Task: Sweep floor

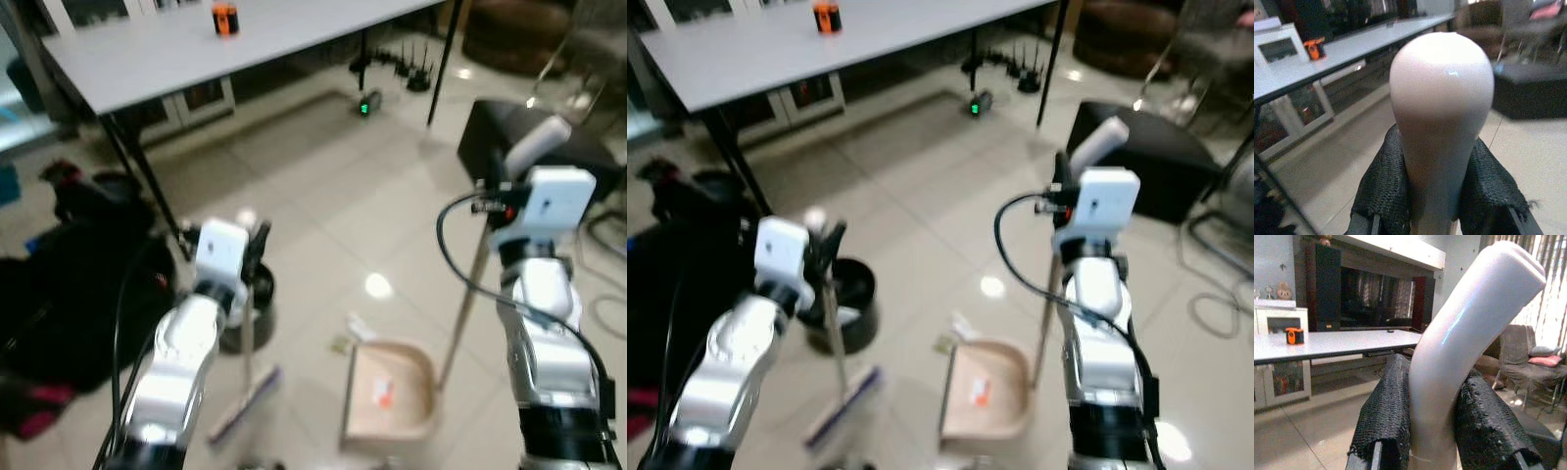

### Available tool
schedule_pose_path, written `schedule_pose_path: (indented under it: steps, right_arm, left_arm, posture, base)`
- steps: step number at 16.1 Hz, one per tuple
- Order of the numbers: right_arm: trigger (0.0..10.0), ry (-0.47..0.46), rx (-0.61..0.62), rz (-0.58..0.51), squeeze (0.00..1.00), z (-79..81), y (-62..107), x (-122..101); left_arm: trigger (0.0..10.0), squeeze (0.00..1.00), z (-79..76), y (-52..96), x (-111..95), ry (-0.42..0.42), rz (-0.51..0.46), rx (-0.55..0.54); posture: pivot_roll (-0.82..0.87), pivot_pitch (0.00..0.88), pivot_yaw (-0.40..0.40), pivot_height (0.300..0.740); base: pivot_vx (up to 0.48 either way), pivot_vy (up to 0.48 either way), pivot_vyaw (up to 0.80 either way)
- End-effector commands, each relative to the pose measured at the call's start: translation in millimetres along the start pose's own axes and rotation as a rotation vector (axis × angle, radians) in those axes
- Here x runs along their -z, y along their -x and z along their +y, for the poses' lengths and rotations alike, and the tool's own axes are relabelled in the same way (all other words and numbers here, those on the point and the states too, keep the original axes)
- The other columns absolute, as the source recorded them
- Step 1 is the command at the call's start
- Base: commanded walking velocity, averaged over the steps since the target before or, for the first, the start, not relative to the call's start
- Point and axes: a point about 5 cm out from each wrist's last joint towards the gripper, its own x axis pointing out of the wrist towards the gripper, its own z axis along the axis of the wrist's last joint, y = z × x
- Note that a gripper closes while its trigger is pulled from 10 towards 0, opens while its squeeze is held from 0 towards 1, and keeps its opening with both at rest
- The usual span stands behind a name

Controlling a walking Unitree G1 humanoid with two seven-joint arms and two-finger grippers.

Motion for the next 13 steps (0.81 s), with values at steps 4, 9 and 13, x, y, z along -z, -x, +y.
schedule_pose_path:
  steps: [4,9,13]
  right_arm:
    - [10.0,-0.026,-0.022,-0.023,0.00,9.8,-0.1,-8.2]
    - [10.0,-0.043,-0.050,0.049,0.00,17.7,5.3,-1.2]
    - [10.0,-0.058,-0.039,0.094,0.00,17.9,6.9,4.6]
  left_arm:
    - [10.0,0.00,5.2,-6.0,-4.8,-0.007,-0.004,-0.014]
    - [10.0,0.00,14.6,-15.5,-13.0,-0.011,-0.017,-0.061]
    - [10.0,0.00,16.3,-19.4,-20.7,-0.019,-0.051,-0.061]
  posture:
    - [-0.06,0.076,0.051,0.740]
    - [-0.07,0.081,0.060,0.740]
    - [-0.07,0.081,0.061,0.740]
  base:
    - [0.000,-0.184,0.00]
    - [0.000,0.192,0.00]
    - [0.000,0.000,0.00]
